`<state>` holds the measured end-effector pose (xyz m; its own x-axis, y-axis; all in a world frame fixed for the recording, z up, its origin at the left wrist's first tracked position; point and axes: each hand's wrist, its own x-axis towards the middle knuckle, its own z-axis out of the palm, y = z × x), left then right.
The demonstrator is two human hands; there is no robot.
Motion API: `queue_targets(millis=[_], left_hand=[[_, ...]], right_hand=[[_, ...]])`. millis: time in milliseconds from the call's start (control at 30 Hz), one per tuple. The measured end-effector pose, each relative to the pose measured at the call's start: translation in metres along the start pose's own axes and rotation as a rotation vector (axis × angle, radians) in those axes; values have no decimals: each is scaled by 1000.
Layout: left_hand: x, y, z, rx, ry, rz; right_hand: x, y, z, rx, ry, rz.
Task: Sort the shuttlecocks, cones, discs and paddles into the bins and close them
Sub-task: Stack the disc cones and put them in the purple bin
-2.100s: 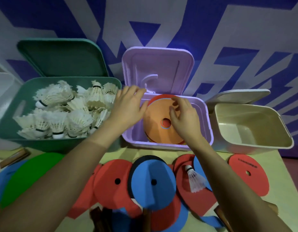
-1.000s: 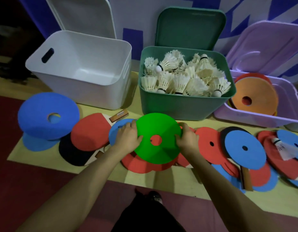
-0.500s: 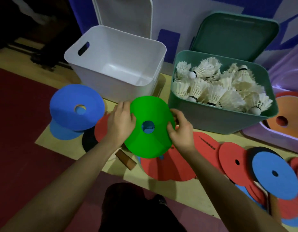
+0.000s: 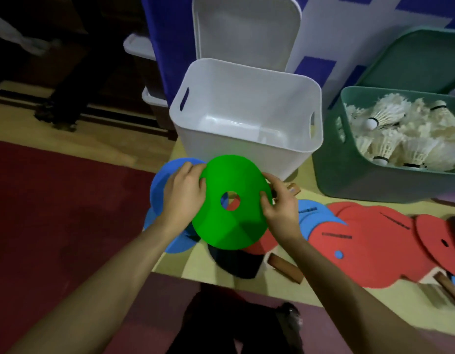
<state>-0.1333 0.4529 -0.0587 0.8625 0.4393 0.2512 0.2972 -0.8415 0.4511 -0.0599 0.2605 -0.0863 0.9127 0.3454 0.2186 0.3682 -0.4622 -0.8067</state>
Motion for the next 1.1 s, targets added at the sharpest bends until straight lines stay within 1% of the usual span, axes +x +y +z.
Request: queue_targets(millis=[100, 167, 233, 333, 400, 467, 533, 633, 700, 800, 900, 933, 1000, 1100], left_hand=[[8, -42, -12, 38, 40, 52], [12, -65, -14, 67, 25, 42], [13, -81, -13, 127, -38, -9], [12, -93, -7, 237, -217, -127], [9, -99, -3, 258, -279, -148], [6, -104, -1, 262, -274, -128], [6, -109, 0, 297, -278, -135], [11, -121, 3, 368, -389, -198], [12, -126, 5, 378, -433, -212], [9, -125, 2, 263, -402, -199], [7, -117, -8, 111, -294, -164], [9, -116, -12, 99, -257, -146], [-9, -90, -28, 74, -169, -79], [-10, -83, -33, 28, -93, -20]], right_hand=[[-1, -19, 38, 57, 4, 89], [3, -27, 60, 54, 5, 137], [8, -29, 78, 14, 5, 204], [10, -25, 98, -39, -5, 321], [4, -18, 109, -113, -7, 319], [-1, -14, 116, -227, -19, 320], [-2, -15, 121, -230, -64, 354], [-3, -18, 130, -246, -153, 307], [-2, -20, 133, -282, -195, 283], [-2, -23, 133, -276, -167, 262], [-3, -27, 125, -232, -116, 181], [-2, -27, 122, -214, -90, 157], [-20, -36, 88, -194, -45, 55], [-23, -40, 76, -138, -62, -26]])
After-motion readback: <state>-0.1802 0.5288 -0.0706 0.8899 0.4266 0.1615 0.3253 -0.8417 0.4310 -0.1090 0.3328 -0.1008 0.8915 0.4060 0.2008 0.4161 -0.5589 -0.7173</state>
